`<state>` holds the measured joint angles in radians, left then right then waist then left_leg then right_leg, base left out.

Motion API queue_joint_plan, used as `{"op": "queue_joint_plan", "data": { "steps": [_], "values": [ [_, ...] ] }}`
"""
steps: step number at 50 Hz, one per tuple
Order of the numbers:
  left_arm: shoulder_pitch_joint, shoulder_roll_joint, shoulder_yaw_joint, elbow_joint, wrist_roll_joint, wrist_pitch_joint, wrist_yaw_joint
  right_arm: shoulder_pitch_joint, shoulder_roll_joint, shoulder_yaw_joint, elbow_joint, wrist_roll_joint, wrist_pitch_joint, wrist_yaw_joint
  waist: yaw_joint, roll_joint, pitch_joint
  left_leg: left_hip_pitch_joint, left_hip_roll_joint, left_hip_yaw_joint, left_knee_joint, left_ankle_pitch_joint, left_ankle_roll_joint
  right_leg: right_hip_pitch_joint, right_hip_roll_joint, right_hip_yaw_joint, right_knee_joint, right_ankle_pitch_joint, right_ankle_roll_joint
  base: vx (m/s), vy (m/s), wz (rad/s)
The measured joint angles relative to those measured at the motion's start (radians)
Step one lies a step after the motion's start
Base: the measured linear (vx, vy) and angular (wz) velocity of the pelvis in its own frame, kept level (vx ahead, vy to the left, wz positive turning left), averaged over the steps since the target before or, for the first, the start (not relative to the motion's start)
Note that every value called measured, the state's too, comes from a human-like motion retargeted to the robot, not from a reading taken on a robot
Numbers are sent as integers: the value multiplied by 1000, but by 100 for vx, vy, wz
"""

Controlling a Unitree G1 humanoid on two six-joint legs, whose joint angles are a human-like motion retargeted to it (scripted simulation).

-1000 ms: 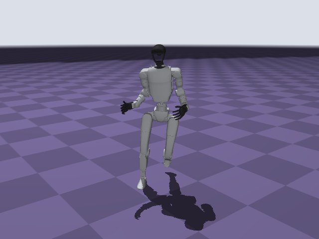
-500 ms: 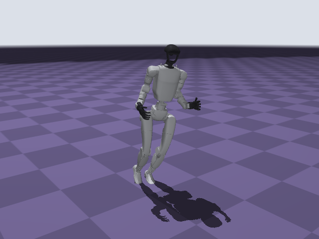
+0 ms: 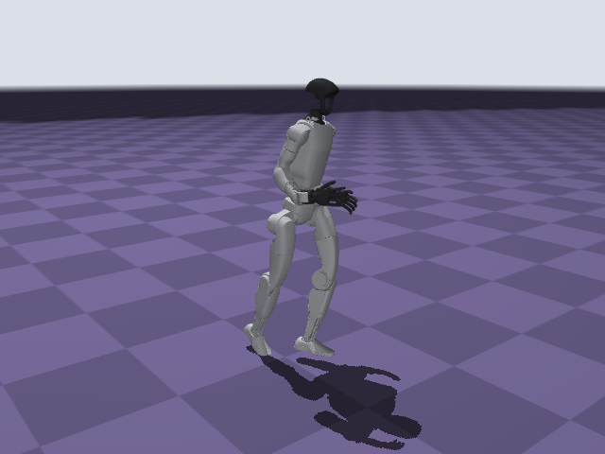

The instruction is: Walk run

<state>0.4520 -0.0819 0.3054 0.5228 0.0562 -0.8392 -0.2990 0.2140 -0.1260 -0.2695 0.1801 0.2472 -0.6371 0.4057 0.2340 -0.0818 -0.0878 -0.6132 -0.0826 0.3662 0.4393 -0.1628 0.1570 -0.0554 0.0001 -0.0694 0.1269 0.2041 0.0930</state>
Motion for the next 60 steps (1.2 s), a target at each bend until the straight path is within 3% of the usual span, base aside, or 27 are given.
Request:
{"op": "queue_joint_plan", "data": {
  "steps": [3, 5, 7, 8, 10, 13, 15, 17, 20, 23, 26, 28, 30, 32, 33, 35, 37, 40, 42, 45, 47, 50, 52, 53, 55, 57, 60],
  "values": [
    [-37, -13, 16, -33, 13, 13, 22, 5, -15, 7, -52, -83, 36, 38, 10, 4, 14, 54, -33, 59, -299, 26, 8, 102, 33, -65, 3, 158, 97, 110, -18, 138],
    [-68, -21, 13, -79, 23, 23, 54, -3, -17, 3, -65, -122, 42, 50, 21, 21, 29, 76, 3, 74, -322, 156, 102, 135, 73, -41, 90, 230, 162, 126, -62, 116],
    [-105, -11, -6, -128, 38, 47, 124, -8, -12, 8, -39, -163, 35, 52, -5, 16, 20, 59, 77, -51, -142, 41, 105, 80, 154, -92, 280, 248, 29, 185, -152, 126],
    [-97, -6, -27, -142, 52, 53, 160, 24, 4, 12, -13, -194, 23, 59, -19, 44, -1, 69, 89, -120, -27, -41, 105, 54, 223, -88, 404, 183, -14, 219, -44, 137],
    [-181, -31, 0, -121, 63, 34, 163, 69, 36, -17, 71, -254, -2, 65, -31, 116, -50, 13, 90, -305, 139, -133, 105, -100, 241, -136, 710, -29, -100, 151, 51, 109],
    [-329, -107, -4, -138, -38, 92, 133, 92, 75, 56, 185, -191, 8, 51, 13, 132, -81, 96, 160, -166, 145, -177, 105, -284, 213, 1, 885, -215, -249, 111, 42, 16],
    [-363, -91, -113, -199, -156, 121, 165, 136, 84, 48, 201, -87, 24, 100, -24, 143, -78, 200, 104, -203, 16, -117, 105, -393, 177, 17, 869, -281, -283, 101, 27, 248],
    [-391, -40, -176, -227, -196, 135, 150, 183, 116, 4, 195, -66, 28, 124, -135, 192, -76, 258, 40, -361, -71, -23, 105, -491, 136, -6, 776, -311, -232, 96, 20, 426],
    [-403, 46, -233, -248, -168, 146, 78, 272, 142, -26, 180, -80, -1, 85, -245, 213, -78, 367, -26, -479, -160, 115, 105, -520, 114, 86, 462, -275, -130, 124, 16, 326],
    [-375, 105, -253, -260, -126, 151, 31, 328, 151, -40, 162, -123, -40, 11, -340, 207, -71, 498, -95, -559, -214, 271, 105, -484, 78, 262, 174, -345, -82, 129, 12, 264],
    [-332, 131, -230, -265, -70, 140, 1, 312, 151, -47, 137, -193, -55, -70, -345, 189, -48, 600, -117, -605, -190, 424, -8, -426, 14, 259, 24, -361, -2, 115, -8, 143],
    [-302, 132, -204, -244, -27, 127, 12, 280, 145, -39, 111, -230, -49, -108, -317, 160, -48, 602, -144, -571, -63, 536, -166, -413, -45, 53, 72, -421, -36, 124, -22, 64],
    [-248, 117, -149, -198, 10, 100, 10, 257, 136, 16, 83, -226, -43, -131, -269, 124, -44, 533, -163, -433, 164, 647, -326, -387, 31, 278, 214, -470, -37, 142, -32, 72],
    [-215, 74, -125, -101, 31, 70, -37, 177, 129, 4, 86, -152, -34, -113, -292, 159, -31, 389, -102, -441, 486, 629, -400, -376, -2, 156, 299, -547, -25, 109, -13, 237],
    [-196, 40, -110, -57, 30, 64, -55, 130, 118, -1, 95, -101, -17, -77, -270, 143, -32, 318, -75, -386, 578, 561, -348, -330, -31, 107, 273, -558, -37, 100, -14, 132],
    [-137, -24, -98, 4, 0, 62, -84, 69, 104, 27, 96, -19, 20, -21, -221, 104, -40, 208, 19, -212, 668, 377, -173, -254, -34, 89, 229, -568, -78, 102, -7, 43],
    [-77, -55, -87, 30, -33, 66, -103, 32, 91, 35, 72, 37, 31, 2, -175, 80, -23, 91, 24, -156, 660, 249, -76, -182, -5, 133, 172, -525, -100, 109, 5, 64],
    [-18, -64, -44, 34, -32, 49, -106, 17, 53, 45, 17, 79, 12, 2, -66, 18, -2, -50, 2, -88, 473, 98, -22, -66, -43, 10, 54, -343, -103, 121, 1, 19],
    [-8, -56, -28, 28, -7, 37, -78, 36, 41, 44, -18, 49, 1, 0, 2, -9, 8, -84, 0, -23, 242, 20, 38, -1, -34, -15, 9, -175, -54, 104, -5, 35],
    [-32, -64, -22, 10, 31, 43, -4, 62, 49, 9, -32, -56, 8, 1, 33, -10, 17, -17, 12, 87, -109, -52, 56, 94, -1, -100, -13, 63, 29, 112, -15, 105],
    [-71, -74, -25, -28, 41, 64, 51, 56, 61, 0, -2, -129, 6, -18, 19, -10, 19, 21, 35, 61, -156, 0, 105, 128, 51, -52, 49, 196, 62, 122, -68, 128],
    [-116, -68, -67, -116, 46, 108, 128, 77, 82, 3, 51, -241, -23, -62, -108, 11, 18, 92, 37, -68, 34, -229, 105, 49, 171, -34, 411, 319, 60, 197, -51, 206],
    [-193, -57, -93, -128, 23, 113, 135, 122, 105, 8, 93, -314, -37, -108, -107, 79, -5, 47, 11, -277, 155, -288, 105, -53, 277, 31, 580, 256, 21, 155, 21, 95],
    [-265, -51, -62, -121, 1, 111, 103, 130, 117, 9, 113, -334, -39, -122, -134, 115, -16, 73, 75, -244, 201, -339, 105, -124, 260, 1, 685, 138, -8, 135, 13, 69],
    [-377, -62, -66, -125, -52, 128, 51, 160, 146, 13, 139, -326, -37, -129, -99, 142, -34, 154, 127, -184, 203, -398, 105, -233, 205, -17, 777, -29, -136, 123, 10, 47],
    [-427, -59, -164, -177, -108, 148, 83, 218, 171, -12, 128, -265, -39, -84, -124, 143, -37, 255, 66, -237, 103, -360, 105, -344, 120, -40, 779, -166, -227, 131, 12, 168],
    [-466, -41, -228, -226, -145, 157, 110, 290, 185, -49, 108, -233, -44, -65, -216, 167, -35, 391, -22, -319, -59, -200, 105, -472, 17, -31, 625, -263, -170, 148, 11, 236]
  ]
}}
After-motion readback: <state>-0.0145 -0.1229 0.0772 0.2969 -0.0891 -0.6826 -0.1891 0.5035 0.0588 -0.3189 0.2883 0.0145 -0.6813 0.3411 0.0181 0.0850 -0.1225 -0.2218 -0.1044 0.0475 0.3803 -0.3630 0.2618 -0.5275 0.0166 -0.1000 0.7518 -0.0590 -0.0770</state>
